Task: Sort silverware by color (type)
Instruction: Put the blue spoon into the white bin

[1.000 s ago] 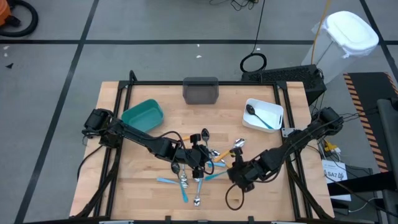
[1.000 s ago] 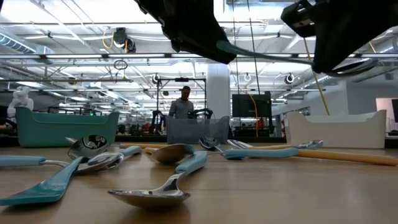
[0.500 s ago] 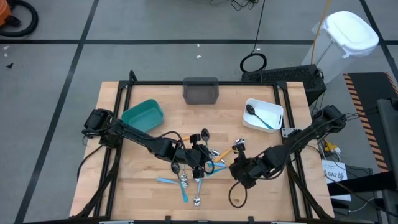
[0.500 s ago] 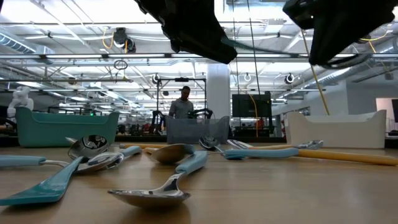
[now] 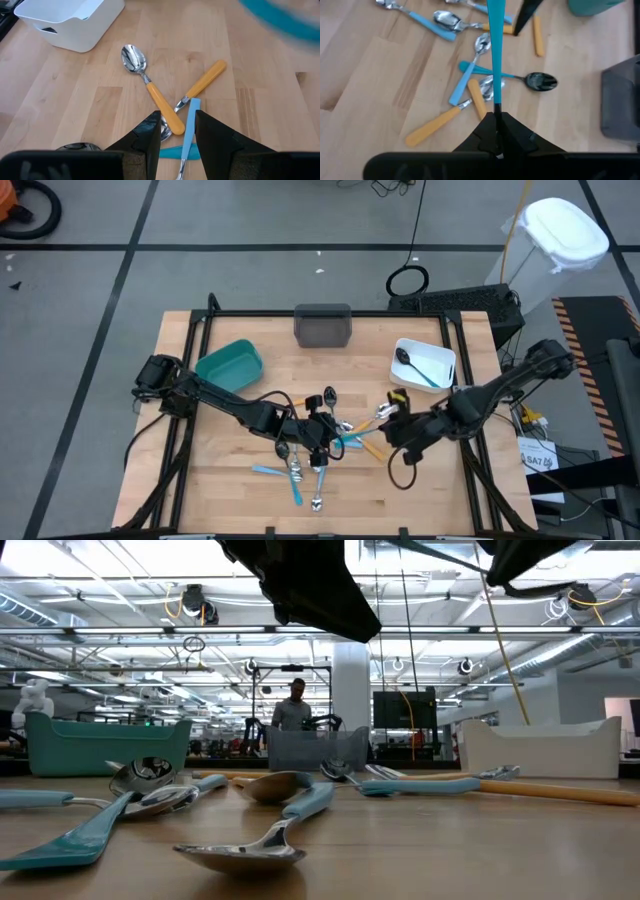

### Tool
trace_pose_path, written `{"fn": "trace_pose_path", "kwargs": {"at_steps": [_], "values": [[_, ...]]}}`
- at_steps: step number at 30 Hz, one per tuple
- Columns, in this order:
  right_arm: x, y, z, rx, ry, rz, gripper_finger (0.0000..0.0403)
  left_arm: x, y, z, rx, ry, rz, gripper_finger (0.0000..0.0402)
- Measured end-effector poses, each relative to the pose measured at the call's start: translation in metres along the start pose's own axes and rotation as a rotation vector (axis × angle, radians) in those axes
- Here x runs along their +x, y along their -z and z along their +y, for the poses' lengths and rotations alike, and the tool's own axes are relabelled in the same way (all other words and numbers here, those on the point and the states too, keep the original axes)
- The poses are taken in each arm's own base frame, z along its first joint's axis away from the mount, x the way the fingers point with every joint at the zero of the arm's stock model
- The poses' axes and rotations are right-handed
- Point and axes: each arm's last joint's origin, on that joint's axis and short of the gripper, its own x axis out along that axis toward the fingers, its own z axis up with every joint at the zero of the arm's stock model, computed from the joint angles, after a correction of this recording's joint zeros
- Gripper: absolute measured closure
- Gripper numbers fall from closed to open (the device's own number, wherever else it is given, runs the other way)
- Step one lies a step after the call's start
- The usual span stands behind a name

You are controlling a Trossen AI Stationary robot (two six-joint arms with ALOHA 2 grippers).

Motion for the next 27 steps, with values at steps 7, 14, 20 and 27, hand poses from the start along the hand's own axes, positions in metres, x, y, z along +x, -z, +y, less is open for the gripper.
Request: {"fn": "trace_pose_path", "kwargs": {"at_steps": [7,14,20,27], "values": [[-0.014,0.004,-0.016,0.021,0.019,-0.032,0.0395,0.000,0.000,0.000,0.000,0.000,-0.001,0.0282],[-0.023,0.011,-0.030,0.041,0.042,-0.025,0.0395,0.000,0.000,0.000,0.000,0.000,-0.001,0.0282],[-0.033,0.019,-0.041,0.074,0.063,-0.022,0.0395,0.000,0.000,0.000,0.000,0.001,-0.002,0.0282],[-0.041,0.027,-0.053,0.108,0.091,-0.015,0.0395,0.000,0.000,0.000,0.002,0.001,-0.004,0.0282]]}}
